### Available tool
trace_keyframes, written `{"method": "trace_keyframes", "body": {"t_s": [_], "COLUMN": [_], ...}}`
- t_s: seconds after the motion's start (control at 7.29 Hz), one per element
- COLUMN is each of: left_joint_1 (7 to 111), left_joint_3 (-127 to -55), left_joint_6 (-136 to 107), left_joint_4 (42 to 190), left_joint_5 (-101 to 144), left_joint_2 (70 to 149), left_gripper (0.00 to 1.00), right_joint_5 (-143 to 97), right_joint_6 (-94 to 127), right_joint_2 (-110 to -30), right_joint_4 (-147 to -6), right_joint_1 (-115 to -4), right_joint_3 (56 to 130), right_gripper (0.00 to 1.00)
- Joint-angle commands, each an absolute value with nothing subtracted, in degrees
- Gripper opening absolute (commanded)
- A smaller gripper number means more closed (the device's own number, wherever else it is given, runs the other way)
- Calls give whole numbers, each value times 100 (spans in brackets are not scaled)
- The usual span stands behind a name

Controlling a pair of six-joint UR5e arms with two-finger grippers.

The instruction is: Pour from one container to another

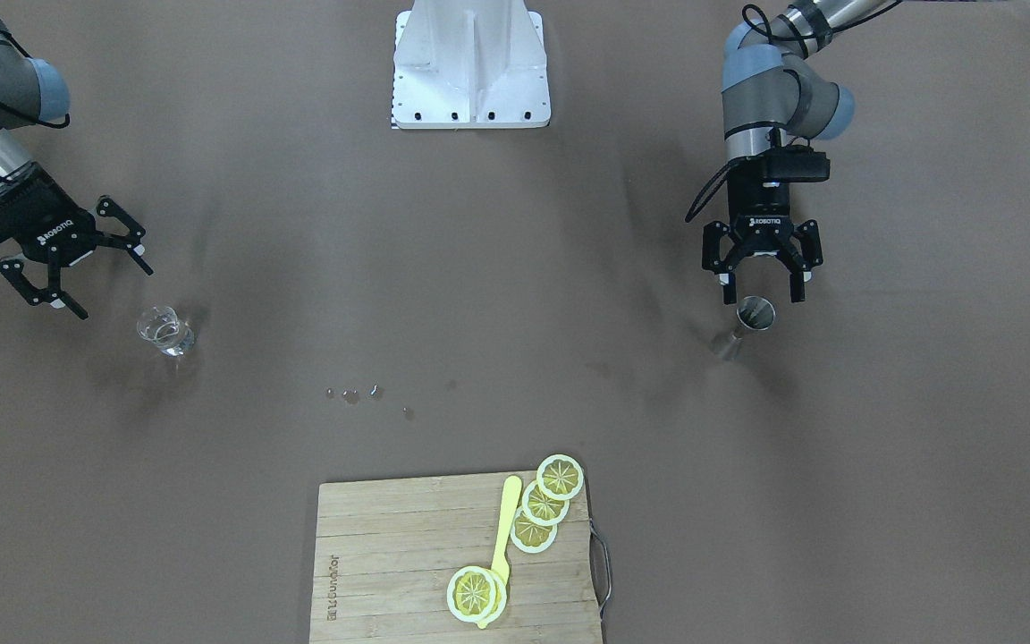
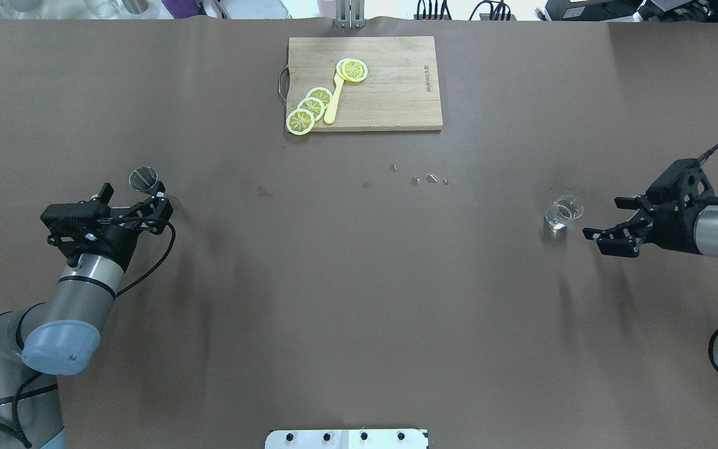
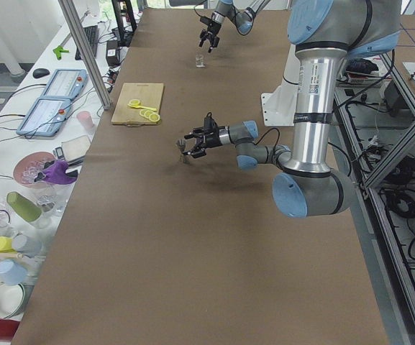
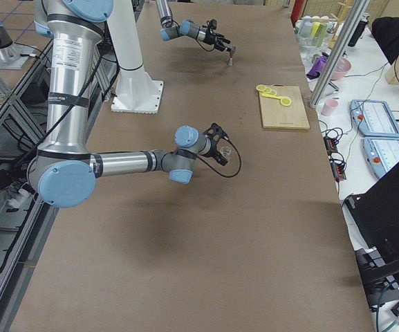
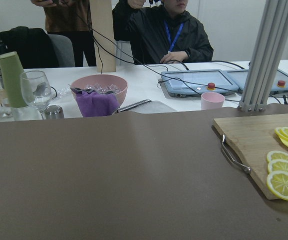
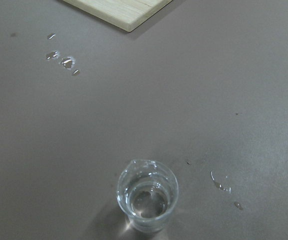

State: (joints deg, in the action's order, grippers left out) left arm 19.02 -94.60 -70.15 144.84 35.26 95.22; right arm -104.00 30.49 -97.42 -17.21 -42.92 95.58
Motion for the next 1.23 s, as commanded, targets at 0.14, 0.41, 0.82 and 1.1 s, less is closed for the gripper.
{"method": "trace_keyframes", "body": {"t_s": [0.14, 0.41, 0.82, 1.1], "left_joint_1": [1898, 1898, 1898, 1898], "left_joint_3": [-8756, -8649, -8534, -8534], "left_joint_6": [-7197, -7224, -7374, -7365], "left_joint_4": [14484, 14493, 14484, 14476], "left_joint_5": [3314, 3313, 3322, 3331], "left_joint_2": [9983, 10028, 10037, 10037], "left_gripper": [97, 97, 81, 45], "right_joint_5": [-9960, -9949, -10028, -10299], "right_joint_6": [3120, 3111, 3041, 2936], "right_joint_2": [-9721, -9361, -9160, -9114], "right_joint_4": [-1565, -935, -897, -896], "right_joint_1": [-4009, -3964, -3955, -3973], "right_joint_3": [9475, 8836, 8641, 8622], "right_gripper": [100, 100, 100, 100]}}
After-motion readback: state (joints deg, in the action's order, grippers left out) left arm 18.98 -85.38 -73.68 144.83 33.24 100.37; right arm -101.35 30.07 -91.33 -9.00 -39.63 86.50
